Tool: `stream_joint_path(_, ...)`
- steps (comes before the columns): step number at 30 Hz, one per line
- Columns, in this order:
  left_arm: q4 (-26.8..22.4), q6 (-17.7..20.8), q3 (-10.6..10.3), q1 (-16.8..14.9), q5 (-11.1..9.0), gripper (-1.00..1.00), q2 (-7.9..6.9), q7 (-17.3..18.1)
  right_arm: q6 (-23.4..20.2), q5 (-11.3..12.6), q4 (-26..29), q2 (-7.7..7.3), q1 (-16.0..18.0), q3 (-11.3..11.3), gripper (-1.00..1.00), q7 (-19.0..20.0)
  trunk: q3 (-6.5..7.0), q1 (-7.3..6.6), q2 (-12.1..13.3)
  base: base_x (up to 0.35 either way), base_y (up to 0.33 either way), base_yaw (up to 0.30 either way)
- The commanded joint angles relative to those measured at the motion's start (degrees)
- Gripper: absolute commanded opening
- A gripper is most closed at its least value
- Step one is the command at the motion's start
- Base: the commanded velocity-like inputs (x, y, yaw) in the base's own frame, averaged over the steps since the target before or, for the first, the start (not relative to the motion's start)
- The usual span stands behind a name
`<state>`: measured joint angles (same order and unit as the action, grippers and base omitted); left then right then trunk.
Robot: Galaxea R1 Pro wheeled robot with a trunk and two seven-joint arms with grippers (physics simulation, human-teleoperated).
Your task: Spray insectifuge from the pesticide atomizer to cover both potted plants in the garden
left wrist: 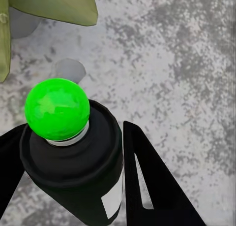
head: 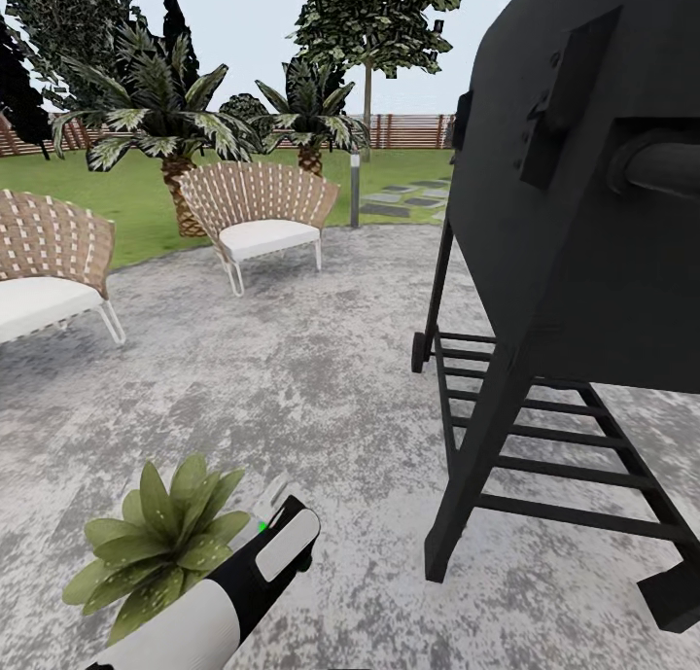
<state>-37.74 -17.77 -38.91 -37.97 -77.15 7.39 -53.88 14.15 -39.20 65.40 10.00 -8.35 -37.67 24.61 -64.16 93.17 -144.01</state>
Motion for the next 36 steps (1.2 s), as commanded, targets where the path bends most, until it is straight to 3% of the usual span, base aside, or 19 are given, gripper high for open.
stream_joint_path(1,0.0,0.0,-0.1,0.0,0.0,-1.0,0.0,0.0,0.0,0.0,0.0,0.0,0.0,0.0,1.0,0.0,0.0,0.0,0.0,0.0,0.0,0.0)
stream_joint_path(4,-2.1,0.1,-0.1,0.0,0.2,-1.0,-0.01,-0.8,0.0,0.0,0.0,0.0,0.0,0.0,1.0,0.0,0.0,0.0,0.0,0.0,0.0,0.0)
stream_joint_path(7,-6.5,0.0,-0.2,0.0,0.2,-1.0,-0.14,-7.8,0.0,0.0,-0.1,0.0,0.0,0.0,1.0,0.0,0.0,0.0,0.0,0.0,0.0,0.0)
stream_joint_path(10,-7.4,-0.1,-0.2,0.0,0.2,-1.0,-0.21,-9.6,0.0,0.0,-0.2,0.0,0.0,0.0,1.0,0.0,0.0,0.0,0.0,0.0,0.0,0.0)
stream_joint_path(15,-8.2,-2.7,-0.4,0.1,0.3,-1.0,-0.61,-12.8,0.0,0.0,-0.5,0.0,0.0,0.0,1.0,0.0,0.0,0.0,0.0,0.0,0.0,0.0)
stream_joint_path(18,-9.0,-6.6,-1.0,0.1,0.4,-1.0,-0.62,-15.9,-0.1,0.0,-0.9,0.0,0.0,0.0,1.0,0.0,0.0,0.0,0.0,0.0,0.0,0.0)
stream_joint_path(21,-9.0,-6.7,-1.0,0.1,0.4,-1.0,-1.7,-15.4,-0.1,0.0,-0.9,0.0,0.0,0.1,1.0,0.0,0.0,0.0,0.0,0.0,0.0,0.0)
stream_joint_path(27,-8.8,-6.2,-1.0,0.1,0.3,-1.0,-1.94,-14.5,-0.1,0.0,-0.9,0.0,0.0,0.1,1.0,0.0,0.0,0.0,0.0,0.0,0.0,0.0)
stream_joint_path(33,-5.4,-4.4,-0.1,0.0,-0.5,-1.0,-1.86,-6.4,-0.1,0.0,-0.9,0.0,0.0,0.0,1.0,0.0,0.0,0.0,0.0,0.0,0.0,0.0)
stream_joint_path(36,-4.2,-3.5,0.0,0.0,-0.8,-1.0,-1.82,-5.2,-0.1,0.0,-0.8,0.0,0.0,0.0,1.0,0.1,0.0,0.0,0.0,0.0,0.0,0.0)
